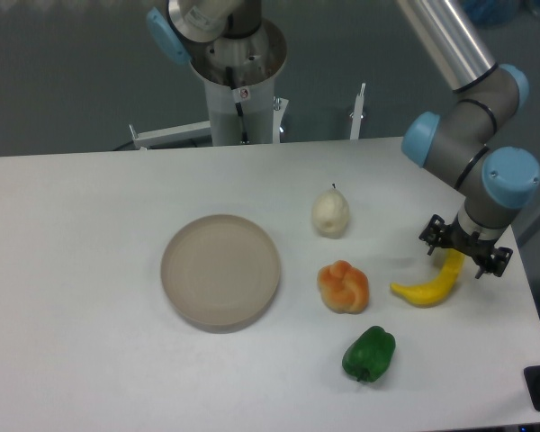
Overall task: Pick up the banana from the table
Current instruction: 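Close the gripper on the banana's stem end, then lift the grasped banana up off the table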
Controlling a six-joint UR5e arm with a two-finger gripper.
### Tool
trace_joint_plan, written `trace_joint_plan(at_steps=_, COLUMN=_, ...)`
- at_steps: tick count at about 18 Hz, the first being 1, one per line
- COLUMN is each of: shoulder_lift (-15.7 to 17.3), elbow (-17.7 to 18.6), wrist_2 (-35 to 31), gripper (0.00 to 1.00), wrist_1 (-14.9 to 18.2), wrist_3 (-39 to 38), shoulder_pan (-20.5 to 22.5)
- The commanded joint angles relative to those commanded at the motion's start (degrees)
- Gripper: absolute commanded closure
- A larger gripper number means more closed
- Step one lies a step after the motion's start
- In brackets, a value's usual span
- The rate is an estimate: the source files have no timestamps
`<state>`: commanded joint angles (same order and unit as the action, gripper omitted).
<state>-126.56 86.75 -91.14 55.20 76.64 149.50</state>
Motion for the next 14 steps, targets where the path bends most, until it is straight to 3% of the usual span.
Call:
trace_joint_plan(at_steps=2, shoulder_lift=-0.09, elbow=0.0, wrist_2=0.0, gripper=0.01, wrist_1=-0.17, wrist_3=0.0, shoulder_pan=0.0)
trace_joint_plan(at_steps=6, shoulder_lift=-0.35, elbow=-0.17, wrist_2=0.0, gripper=0.4, wrist_1=-1.58, wrist_3=0.17, shoulder_pan=0.0)
trace_joint_plan(at_steps=8, shoulder_lift=-0.35, elbow=-0.35, wrist_2=0.09, gripper=0.53, wrist_1=-1.58, wrist_3=0.52, shoulder_pan=0.0)
trace_joint_plan(at_steps=14, shoulder_lift=-0.26, elbow=-0.35, wrist_2=0.09, gripper=0.62, wrist_1=-1.49, wrist_3=0.79, shoulder_pan=0.09)
